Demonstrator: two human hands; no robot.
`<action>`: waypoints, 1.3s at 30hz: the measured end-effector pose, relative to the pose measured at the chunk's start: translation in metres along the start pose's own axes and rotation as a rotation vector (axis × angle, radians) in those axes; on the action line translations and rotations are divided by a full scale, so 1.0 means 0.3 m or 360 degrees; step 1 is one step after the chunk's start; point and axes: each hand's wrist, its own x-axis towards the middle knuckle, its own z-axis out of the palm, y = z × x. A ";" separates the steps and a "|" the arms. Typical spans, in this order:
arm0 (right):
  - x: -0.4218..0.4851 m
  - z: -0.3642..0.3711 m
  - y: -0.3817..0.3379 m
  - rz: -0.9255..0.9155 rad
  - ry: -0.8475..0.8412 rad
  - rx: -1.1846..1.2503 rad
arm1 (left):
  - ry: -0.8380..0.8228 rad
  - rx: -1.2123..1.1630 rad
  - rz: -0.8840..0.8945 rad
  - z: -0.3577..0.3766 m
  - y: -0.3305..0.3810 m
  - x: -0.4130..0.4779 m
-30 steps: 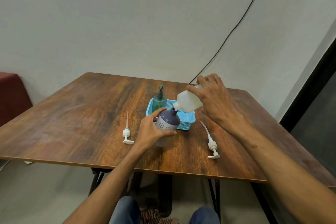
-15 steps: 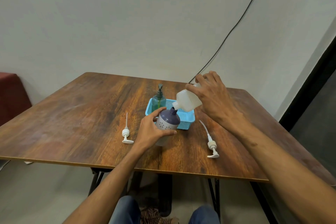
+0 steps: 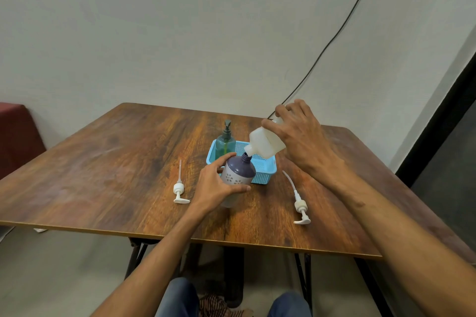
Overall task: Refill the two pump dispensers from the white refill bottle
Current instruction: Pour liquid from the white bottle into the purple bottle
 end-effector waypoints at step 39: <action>0.017 -0.031 -0.019 -0.0118 0.0053 -0.0139 | 0.0002 -0.0026 -0.0031 -0.003 -0.012 0.000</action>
